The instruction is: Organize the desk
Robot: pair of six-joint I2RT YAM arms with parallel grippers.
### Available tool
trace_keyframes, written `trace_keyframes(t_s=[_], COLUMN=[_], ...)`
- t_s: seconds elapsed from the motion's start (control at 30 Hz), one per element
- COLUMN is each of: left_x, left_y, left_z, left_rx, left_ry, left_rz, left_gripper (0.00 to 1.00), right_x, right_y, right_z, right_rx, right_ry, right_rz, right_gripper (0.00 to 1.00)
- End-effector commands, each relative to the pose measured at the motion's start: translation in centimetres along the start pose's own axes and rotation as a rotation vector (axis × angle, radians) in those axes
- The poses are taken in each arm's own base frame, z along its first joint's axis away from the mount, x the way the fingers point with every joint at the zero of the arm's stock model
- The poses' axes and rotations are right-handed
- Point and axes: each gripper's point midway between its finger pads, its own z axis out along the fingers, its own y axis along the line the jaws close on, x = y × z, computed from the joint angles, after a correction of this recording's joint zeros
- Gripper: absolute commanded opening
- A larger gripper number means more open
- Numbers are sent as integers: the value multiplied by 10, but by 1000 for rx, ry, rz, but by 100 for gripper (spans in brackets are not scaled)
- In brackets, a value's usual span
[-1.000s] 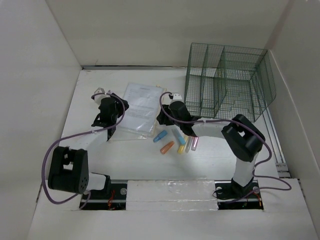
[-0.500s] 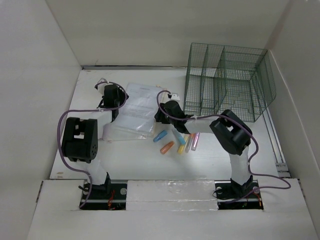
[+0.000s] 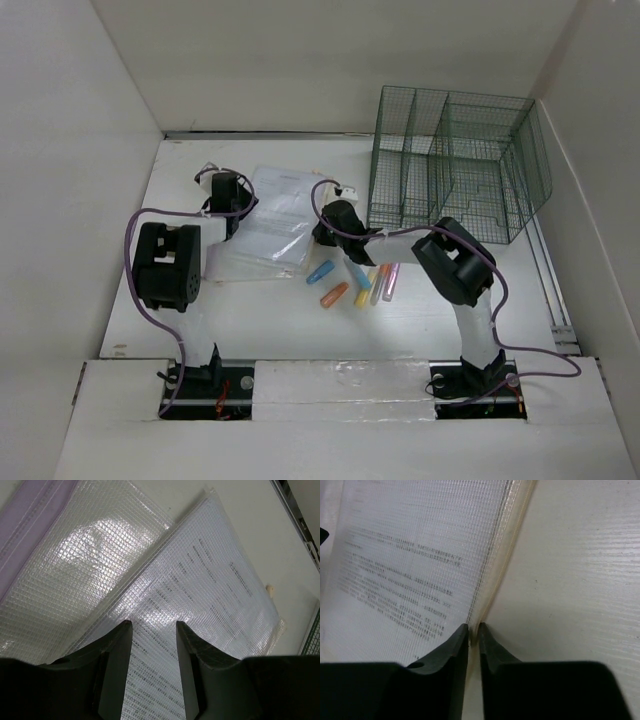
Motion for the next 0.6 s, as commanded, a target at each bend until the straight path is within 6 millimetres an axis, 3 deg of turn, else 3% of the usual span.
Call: trace_keyframes(t_s=[0.0,0.13,0.17,0.27,0.33,0.37,0.4,0.5,0.53,0.57], left_x=[-11,-15,-16,-14,8,6,24,32,50,51], left_y=[-17,-28,-42,-62,-68,-75,-70,-72,-69,-74], left_z=[-1,-15,-27,-55,-71,-86,-94,-121,-129,-141], left_rx=[56,126,163,223,269,307,337,420,443,470], left_ry=[-19,-32,-44,-68,-29,-41,5,19,64,56], left_rz=[-8,-5,10,61,96,106,119,157,187,209], left_gripper=[35,27,26,26,27,26,26,26,26,27], right_x=[-23,-29,-33,-45,-50,-54,-58,-70,-72,-74], right_y=[16,21,23,31,39,41,49,60,62,66], right_z=[3,-5,-8,-18,-25,-28,-35,-46,-48,-51], right_rx=[-27,-37,-43,-68,-86,-92,-110,-148,-155,-170], right_ry=[-70,-97,-106,-135,-152,-160,-171,-188,-190,-189], right_rz=[24,21,19,13,-5,-10,-14,-32,-36,-45], right_gripper=[16,7,6,1,0,0,0,0,0,0])
